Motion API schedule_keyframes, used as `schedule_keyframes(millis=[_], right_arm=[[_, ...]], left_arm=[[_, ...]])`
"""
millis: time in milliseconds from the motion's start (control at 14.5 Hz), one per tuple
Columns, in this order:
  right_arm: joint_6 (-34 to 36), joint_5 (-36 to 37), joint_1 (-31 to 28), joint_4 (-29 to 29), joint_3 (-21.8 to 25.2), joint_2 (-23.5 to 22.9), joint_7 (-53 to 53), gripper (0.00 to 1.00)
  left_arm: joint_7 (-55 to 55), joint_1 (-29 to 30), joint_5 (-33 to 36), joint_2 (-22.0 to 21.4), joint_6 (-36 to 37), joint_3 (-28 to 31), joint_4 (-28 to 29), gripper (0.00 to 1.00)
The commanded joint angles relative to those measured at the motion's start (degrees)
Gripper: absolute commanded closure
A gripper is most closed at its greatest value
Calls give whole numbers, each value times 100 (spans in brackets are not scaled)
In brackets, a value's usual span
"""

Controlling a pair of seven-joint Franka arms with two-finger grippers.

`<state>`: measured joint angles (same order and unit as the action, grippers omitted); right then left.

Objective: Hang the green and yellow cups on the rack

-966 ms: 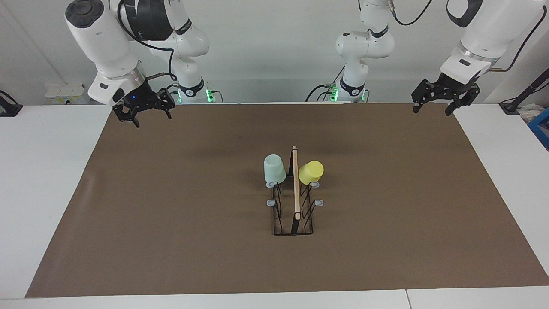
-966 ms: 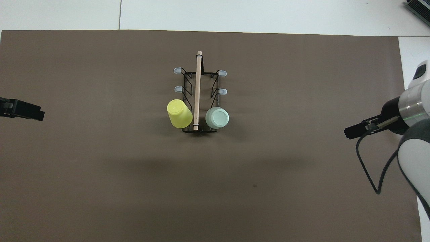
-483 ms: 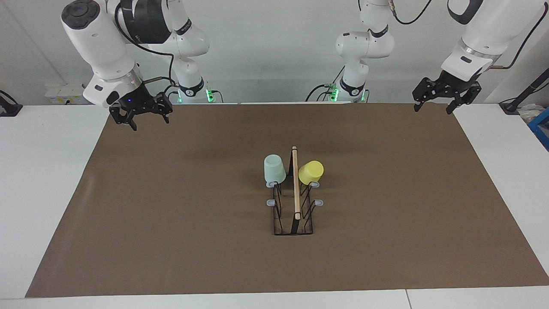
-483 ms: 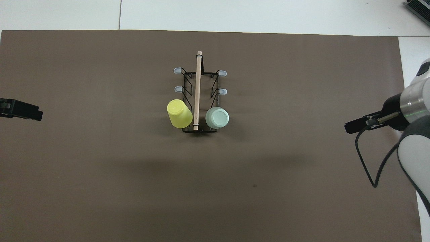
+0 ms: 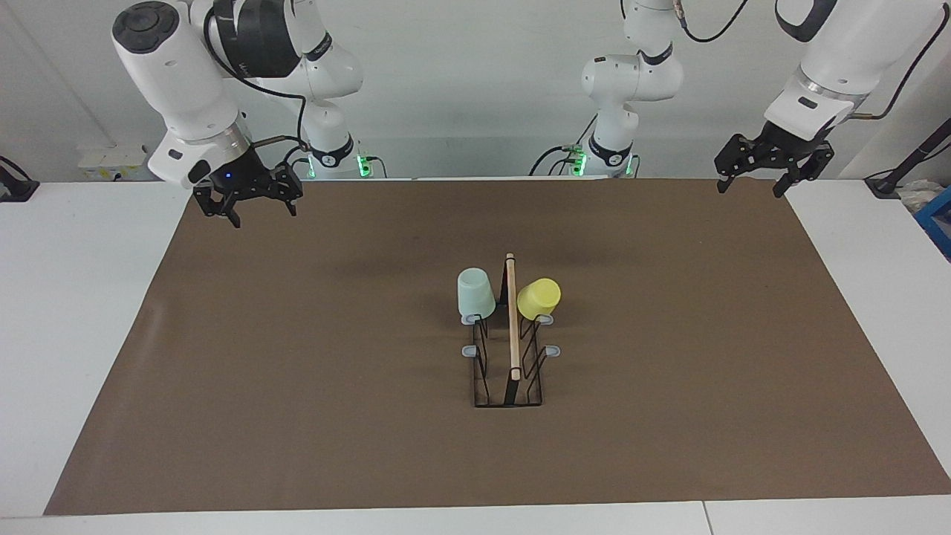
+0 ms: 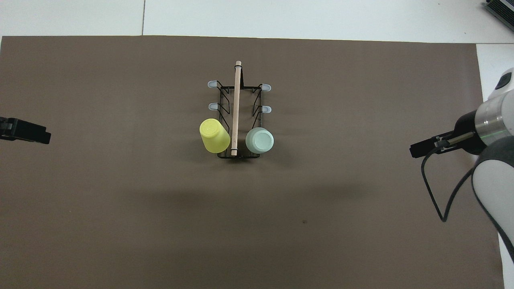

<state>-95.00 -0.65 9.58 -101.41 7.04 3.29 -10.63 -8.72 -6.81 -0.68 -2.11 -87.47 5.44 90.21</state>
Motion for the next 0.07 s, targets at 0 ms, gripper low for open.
schedule_keyframes(millis=[0], right_arm=[[-36,12,88,78,70,-56,114,0]], left_arm=[[2,-39,59,-35,20,36,-30,0]])
